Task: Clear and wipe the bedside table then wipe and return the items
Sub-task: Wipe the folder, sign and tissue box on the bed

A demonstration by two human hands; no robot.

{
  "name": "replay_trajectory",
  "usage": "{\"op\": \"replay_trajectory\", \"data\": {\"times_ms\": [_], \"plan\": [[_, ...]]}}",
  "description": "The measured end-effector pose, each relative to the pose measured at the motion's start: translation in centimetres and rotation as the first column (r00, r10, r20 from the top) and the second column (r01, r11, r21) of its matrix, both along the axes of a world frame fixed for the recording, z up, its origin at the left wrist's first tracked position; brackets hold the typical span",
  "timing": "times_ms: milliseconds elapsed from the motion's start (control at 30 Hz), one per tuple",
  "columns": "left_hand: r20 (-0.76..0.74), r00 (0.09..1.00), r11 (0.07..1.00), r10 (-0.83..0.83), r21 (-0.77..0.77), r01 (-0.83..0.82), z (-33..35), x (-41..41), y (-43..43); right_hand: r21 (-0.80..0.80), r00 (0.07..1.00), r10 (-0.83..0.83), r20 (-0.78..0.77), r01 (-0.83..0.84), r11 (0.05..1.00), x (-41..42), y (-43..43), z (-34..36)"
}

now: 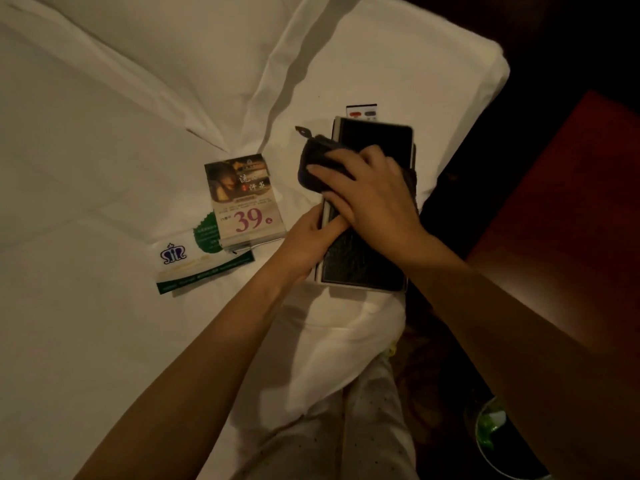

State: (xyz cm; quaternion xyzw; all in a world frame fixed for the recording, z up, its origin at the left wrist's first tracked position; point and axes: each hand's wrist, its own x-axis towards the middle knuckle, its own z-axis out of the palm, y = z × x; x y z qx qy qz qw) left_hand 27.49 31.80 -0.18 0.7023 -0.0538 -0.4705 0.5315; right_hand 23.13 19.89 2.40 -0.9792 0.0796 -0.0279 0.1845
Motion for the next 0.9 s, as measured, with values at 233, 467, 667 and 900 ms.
{"op": "replay_trajectory", "data": {"times_ms": [233, 467, 667, 900], "plan": [[-0.034, 0.998, 0.999, -0.051, -0.006, 0.051, 0.6, -2.0, -1.7, 0.056, 0.9, -0.434, 0.037, 0.432, 0.9, -2.5, -6.9, -1.0], [-0.058, 0.984, 0.986, -0.169, -0.003, 0.169, -0.1, -5.8, -5.8, 0.049, 0.664, -0.746, -0.051, 0.747, 0.663, -10.3, -11.1, -1.4], [-0.119, 0.979, 0.985, -0.168, 0.018, 0.171, -1.5, -8.8, -12.9, 0.059, 0.462, -0.864, -0.2, 0.886, 0.46, -20.6, -14.4, -2.2], [-0.094, 0.968, 0.972, -0.234, 0.01, 0.236, -3.3, -11.4, -23.4, 0.048, 0.38, -0.89, -0.251, 0.923, 0.381, -27.6, -14.5, -4.3]]}}
